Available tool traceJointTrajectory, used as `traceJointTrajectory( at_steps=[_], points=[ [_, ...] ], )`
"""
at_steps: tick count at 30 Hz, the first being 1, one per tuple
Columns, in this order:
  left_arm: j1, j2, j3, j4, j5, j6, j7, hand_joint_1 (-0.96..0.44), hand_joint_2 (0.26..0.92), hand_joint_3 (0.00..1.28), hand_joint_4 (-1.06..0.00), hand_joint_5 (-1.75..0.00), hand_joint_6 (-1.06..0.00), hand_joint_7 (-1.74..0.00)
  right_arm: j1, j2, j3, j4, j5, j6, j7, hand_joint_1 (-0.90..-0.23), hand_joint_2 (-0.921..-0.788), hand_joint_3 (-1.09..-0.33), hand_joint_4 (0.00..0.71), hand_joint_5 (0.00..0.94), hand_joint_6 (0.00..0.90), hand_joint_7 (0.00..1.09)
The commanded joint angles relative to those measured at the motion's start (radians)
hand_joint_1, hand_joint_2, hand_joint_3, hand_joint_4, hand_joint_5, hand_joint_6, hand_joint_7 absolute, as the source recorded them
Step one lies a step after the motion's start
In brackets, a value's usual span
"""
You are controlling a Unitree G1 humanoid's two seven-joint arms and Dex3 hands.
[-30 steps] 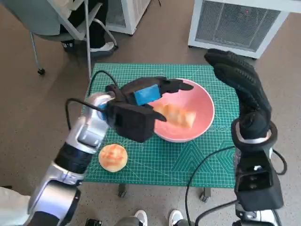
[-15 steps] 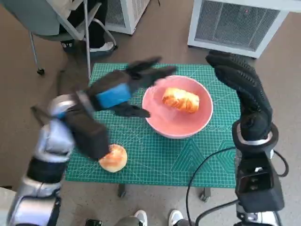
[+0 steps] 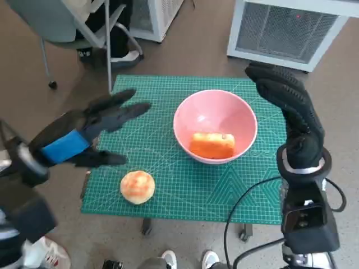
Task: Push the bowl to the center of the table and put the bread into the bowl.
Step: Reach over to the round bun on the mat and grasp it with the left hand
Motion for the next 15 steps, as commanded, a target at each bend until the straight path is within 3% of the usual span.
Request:
traceJointTrajectory(
  at_steps=[1,6,15],
  points=[
    [0.084,0.044,0.024,-0.002,-0.016,-0.042,-0.038,-0.31,0.914,0.01,-0.25,-0.07,-0.34,-0.16,0.013,0.009,0.011,0.01,0.005,0.003,0.004,-0.576,-0.921,-0.763,0.322,0.004,-0.001,0.7],
    [0.158,0.068,0.032,0.001,-0.005,-0.046,-0.049,-0.31,0.92,0.01,-0.25,-0.05,-0.33,-0.14,0.008,0.01,0.015,0.018,0.011,0.003,0.008,-0.573,-0.921,-0.763,0.32,0.002,-0.001,0.69],
    [0.251,0.057,-0.017,-0.013,0.072,-0.018,-0.026,-0.33,0.919,0.03,-0.24,-0.03,-0.31,-0.11,0.005,0.008,0.026,0.027,0.048,0.008,0.027,-0.574,-0.921,-0.761,0.313,0.001,-0.001,0.69]
  ],
)
